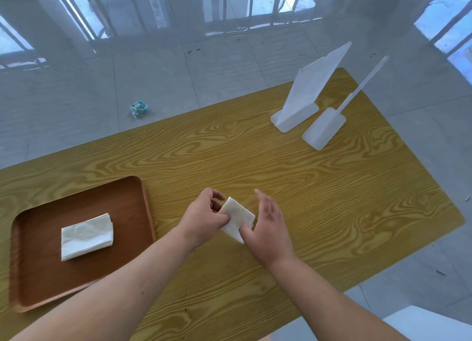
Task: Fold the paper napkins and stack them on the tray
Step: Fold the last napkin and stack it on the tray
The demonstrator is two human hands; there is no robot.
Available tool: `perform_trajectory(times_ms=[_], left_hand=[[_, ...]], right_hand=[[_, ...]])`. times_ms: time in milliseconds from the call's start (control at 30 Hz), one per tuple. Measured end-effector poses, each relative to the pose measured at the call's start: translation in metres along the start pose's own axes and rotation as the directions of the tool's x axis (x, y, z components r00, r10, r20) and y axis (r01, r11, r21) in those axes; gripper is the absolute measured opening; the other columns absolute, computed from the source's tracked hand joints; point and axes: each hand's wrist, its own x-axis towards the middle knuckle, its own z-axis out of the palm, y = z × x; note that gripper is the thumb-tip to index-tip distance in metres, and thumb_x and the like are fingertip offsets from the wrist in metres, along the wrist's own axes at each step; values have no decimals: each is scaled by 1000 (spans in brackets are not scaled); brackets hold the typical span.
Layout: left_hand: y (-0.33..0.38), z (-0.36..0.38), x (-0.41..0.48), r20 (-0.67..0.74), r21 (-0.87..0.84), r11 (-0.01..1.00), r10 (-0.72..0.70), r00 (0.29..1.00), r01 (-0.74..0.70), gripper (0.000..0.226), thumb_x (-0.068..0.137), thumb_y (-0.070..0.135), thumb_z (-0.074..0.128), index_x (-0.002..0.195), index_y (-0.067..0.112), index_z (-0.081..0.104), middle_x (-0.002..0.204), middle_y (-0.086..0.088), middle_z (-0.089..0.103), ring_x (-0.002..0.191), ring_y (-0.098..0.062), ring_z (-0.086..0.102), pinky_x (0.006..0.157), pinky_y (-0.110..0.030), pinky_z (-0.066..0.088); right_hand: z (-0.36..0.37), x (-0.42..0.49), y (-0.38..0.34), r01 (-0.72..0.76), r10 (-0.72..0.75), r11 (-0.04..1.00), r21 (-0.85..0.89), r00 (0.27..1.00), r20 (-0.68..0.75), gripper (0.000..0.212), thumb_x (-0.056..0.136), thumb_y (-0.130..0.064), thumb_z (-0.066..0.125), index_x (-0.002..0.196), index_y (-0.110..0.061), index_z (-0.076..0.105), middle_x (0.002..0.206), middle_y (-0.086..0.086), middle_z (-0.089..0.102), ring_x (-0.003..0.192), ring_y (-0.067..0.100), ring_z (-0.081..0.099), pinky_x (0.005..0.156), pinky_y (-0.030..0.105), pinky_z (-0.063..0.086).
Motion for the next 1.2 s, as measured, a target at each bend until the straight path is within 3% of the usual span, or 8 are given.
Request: perform_trajectory(times_ms=[67,133,233,333,467,700,833,1200], left_hand=[[1,-10,-5,50,-158,987,3,999,5,50,79,4,79,119,28,61,86,-1,67,70,-10,62,65,-28,53],[2,-27,-10,88,-286,958,7,996,18,52,80,1,79,123,25,63,88,-3,68,73,-11,65,65,-26,53],[-3,-60,-18,109,-469,881,-6,994,57,43,86,-10,74,119,17,69,93,-5,76,83,-15,73,70,-29,59],[-18,-98,-28,75,-533,844,-27,997,63,30,87,-6,75,111,12,74,92,-4,80,87,-20,76,75,-34,59],[-52,-150,-45,-83,-508,861,-89,993,34,3,93,12,77,96,12,77,81,-1,77,71,-15,68,62,-25,54],[-121,-222,-76,-317,-338,937,-199,927,86,18,98,28,74,90,12,79,81,-11,79,66,-18,67,69,-37,57],[-158,-248,-82,-423,-137,978,-199,884,155,25,93,41,76,79,21,77,67,3,74,59,-13,61,59,-33,49],[-187,-262,-70,-513,208,928,-167,842,310,38,90,62,67,72,28,65,70,9,69,66,-11,63,52,-33,38]], right_hand=[[-5,14,-11,-191,178,952,240,981,76,89,85,-25,69,160,-21,21,146,-2,48,124,16,54,95,18,46],[-4,28,-26,-366,277,795,483,929,247,83,88,-16,71,158,-20,25,130,3,62,102,14,66,72,16,51],[4,39,-50,-536,252,554,638,838,485,50,94,-14,69,140,-7,51,121,16,70,91,22,69,70,33,51],[23,41,-77,-568,147,480,669,803,577,19,95,-15,67,113,-11,71,95,8,75,70,14,66,61,29,43],[62,44,-127,-523,113,599,606,805,583,8,96,-15,68,99,-13,76,77,2,71,57,11,57,51,24,39],[133,43,-196,-344,48,853,391,800,598,14,97,-13,67,98,-3,77,77,9,69,60,17,57,57,29,46],[164,44,-215,-156,27,970,187,832,554,18,93,-24,70,86,-9,75,68,4,66,57,17,59,57,33,49],[193,48,-230,174,-64,968,-183,869,491,30,95,-40,64,77,-16,66,74,1,74,70,22,69,65,41,56]])
